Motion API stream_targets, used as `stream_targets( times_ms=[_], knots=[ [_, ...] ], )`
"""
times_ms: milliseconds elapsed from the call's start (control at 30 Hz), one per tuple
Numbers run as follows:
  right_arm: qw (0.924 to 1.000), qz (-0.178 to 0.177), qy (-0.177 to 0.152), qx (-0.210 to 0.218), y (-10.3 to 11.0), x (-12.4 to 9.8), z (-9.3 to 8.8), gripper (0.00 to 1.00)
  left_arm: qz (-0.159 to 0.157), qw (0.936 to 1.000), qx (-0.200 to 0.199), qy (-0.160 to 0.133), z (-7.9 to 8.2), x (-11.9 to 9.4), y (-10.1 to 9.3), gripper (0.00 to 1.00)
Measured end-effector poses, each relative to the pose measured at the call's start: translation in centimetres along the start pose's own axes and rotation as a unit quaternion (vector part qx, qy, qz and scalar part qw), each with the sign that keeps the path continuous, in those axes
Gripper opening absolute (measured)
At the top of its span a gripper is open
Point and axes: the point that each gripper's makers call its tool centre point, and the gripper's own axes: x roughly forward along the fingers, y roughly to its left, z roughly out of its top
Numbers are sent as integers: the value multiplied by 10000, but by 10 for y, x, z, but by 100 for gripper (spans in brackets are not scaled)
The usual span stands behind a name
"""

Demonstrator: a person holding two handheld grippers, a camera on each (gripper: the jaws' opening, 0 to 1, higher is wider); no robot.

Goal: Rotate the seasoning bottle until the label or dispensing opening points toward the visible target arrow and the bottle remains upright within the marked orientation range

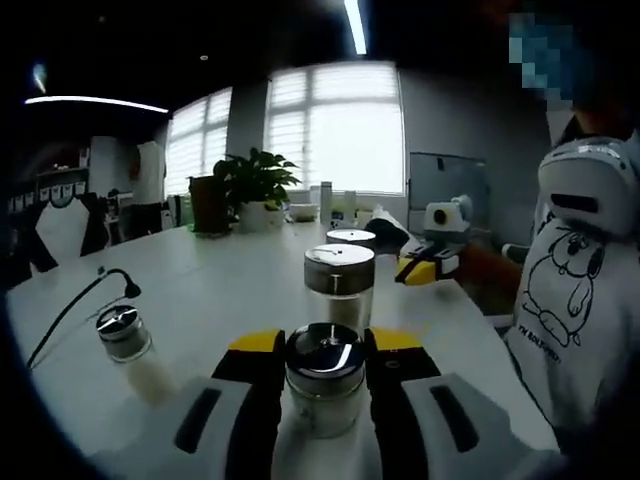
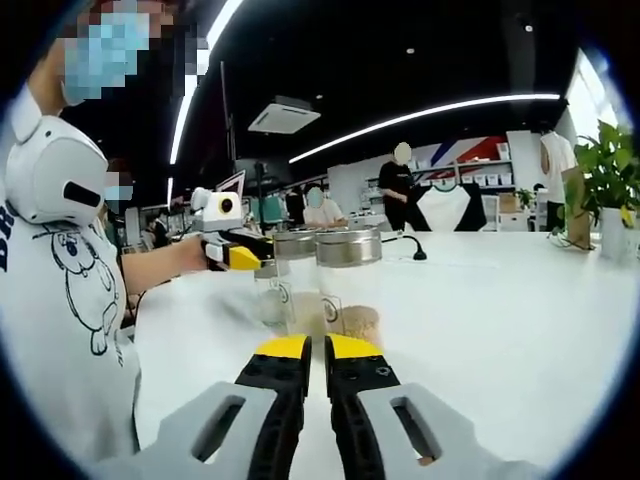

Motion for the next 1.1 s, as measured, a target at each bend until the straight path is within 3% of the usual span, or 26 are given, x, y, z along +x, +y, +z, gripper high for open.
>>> stream_targets(
  times_ms=[400,633,967,1100],
  knots=[
    [10000,-44,-19,-18,0,0,2,3,1060,9942,-182,-20,-2,-3,0,33],
    [10000,-55,-12,-23,0,0,2,2,1438,9891,-275,-178,-2,-5,1,33],
    [10000,-44,20,-75,1,1,3,2,1467,9888,-209,-158,-2,-5,2,33],
    [10000,-43,29,-85,1,1,3,2,1403,9900,169,41,-4,-4,0,35]
  ],
)
